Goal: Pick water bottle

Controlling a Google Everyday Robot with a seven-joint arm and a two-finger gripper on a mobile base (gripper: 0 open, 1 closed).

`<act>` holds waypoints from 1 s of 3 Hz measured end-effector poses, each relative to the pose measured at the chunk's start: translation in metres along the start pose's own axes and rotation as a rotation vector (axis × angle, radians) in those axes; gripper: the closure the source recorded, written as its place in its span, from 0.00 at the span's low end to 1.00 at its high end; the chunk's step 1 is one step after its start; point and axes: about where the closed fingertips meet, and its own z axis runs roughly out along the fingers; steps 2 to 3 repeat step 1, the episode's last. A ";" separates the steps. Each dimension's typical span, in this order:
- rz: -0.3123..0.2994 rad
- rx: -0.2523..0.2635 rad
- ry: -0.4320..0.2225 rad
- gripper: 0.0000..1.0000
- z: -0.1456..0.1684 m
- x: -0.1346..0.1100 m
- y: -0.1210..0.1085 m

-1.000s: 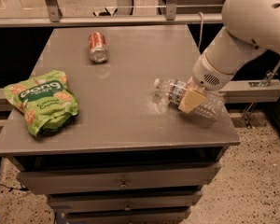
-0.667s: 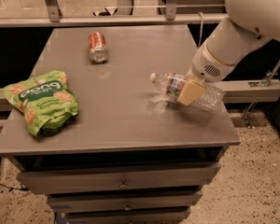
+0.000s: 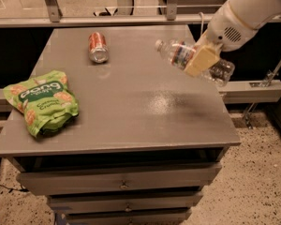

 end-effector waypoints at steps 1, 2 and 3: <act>-0.013 0.036 -0.035 1.00 -0.021 -0.014 -0.007; -0.013 0.036 -0.035 1.00 -0.021 -0.014 -0.007; -0.013 0.036 -0.035 1.00 -0.021 -0.014 -0.007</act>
Offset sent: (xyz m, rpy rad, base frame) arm 0.0000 0.0000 0.0000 0.0000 0.0000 0.0000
